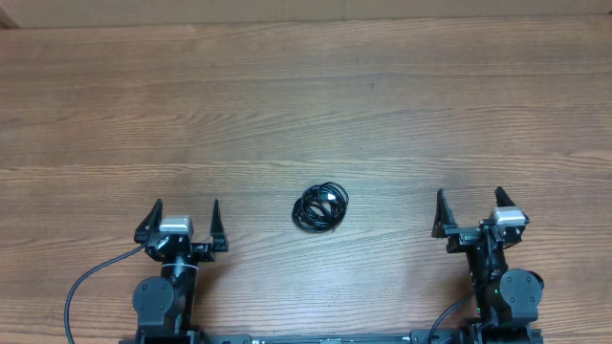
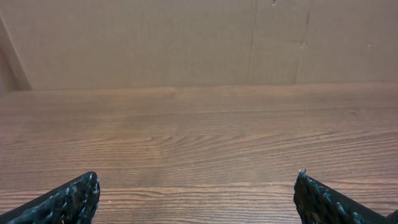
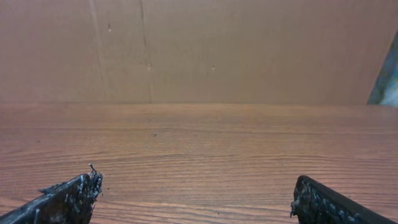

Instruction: Untangle cables

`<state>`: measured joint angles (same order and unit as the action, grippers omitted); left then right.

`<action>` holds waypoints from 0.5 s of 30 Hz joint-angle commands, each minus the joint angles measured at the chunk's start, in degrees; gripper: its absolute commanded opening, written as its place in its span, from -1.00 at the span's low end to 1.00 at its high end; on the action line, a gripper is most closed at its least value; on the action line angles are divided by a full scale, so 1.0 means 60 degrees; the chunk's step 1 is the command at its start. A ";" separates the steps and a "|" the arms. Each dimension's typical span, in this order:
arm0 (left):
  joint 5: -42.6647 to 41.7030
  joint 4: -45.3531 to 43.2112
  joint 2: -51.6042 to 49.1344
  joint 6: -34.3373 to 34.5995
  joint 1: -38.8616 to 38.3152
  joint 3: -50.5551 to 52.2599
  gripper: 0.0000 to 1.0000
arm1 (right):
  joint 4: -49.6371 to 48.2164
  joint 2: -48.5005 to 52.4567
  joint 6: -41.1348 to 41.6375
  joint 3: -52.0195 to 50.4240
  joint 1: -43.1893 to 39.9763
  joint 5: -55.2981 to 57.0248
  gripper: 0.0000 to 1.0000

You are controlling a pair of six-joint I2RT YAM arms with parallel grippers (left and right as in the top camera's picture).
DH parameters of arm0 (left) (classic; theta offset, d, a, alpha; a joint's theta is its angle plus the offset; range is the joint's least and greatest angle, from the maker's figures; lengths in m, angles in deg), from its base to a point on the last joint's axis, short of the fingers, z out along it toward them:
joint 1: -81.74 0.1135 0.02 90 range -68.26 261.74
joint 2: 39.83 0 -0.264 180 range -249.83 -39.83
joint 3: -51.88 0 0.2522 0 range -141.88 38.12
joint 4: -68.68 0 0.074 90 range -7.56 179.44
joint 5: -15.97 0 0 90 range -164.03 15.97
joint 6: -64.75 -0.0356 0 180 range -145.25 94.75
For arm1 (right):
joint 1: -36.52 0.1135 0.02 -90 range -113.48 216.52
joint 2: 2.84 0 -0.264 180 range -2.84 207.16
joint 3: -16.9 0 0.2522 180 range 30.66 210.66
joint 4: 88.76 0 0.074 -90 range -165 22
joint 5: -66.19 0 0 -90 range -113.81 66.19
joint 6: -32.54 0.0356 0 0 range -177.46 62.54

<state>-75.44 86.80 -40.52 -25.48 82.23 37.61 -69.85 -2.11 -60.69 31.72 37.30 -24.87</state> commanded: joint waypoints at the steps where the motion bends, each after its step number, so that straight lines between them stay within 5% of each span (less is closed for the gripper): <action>1: 0.0058 0.0015 0.0073 -0.0178 0.0033 0.0040 0.99 | -0.0055 -0.0095 -0.0040 -0.0095 0.0004 0.0058 1.00; 15: 0.0058 0.0018 0.0073 -0.0178 0.0033 0.0040 0.99 | -0.0055 -0.0095 -0.0040 -0.0095 0.0004 0.0058 1.00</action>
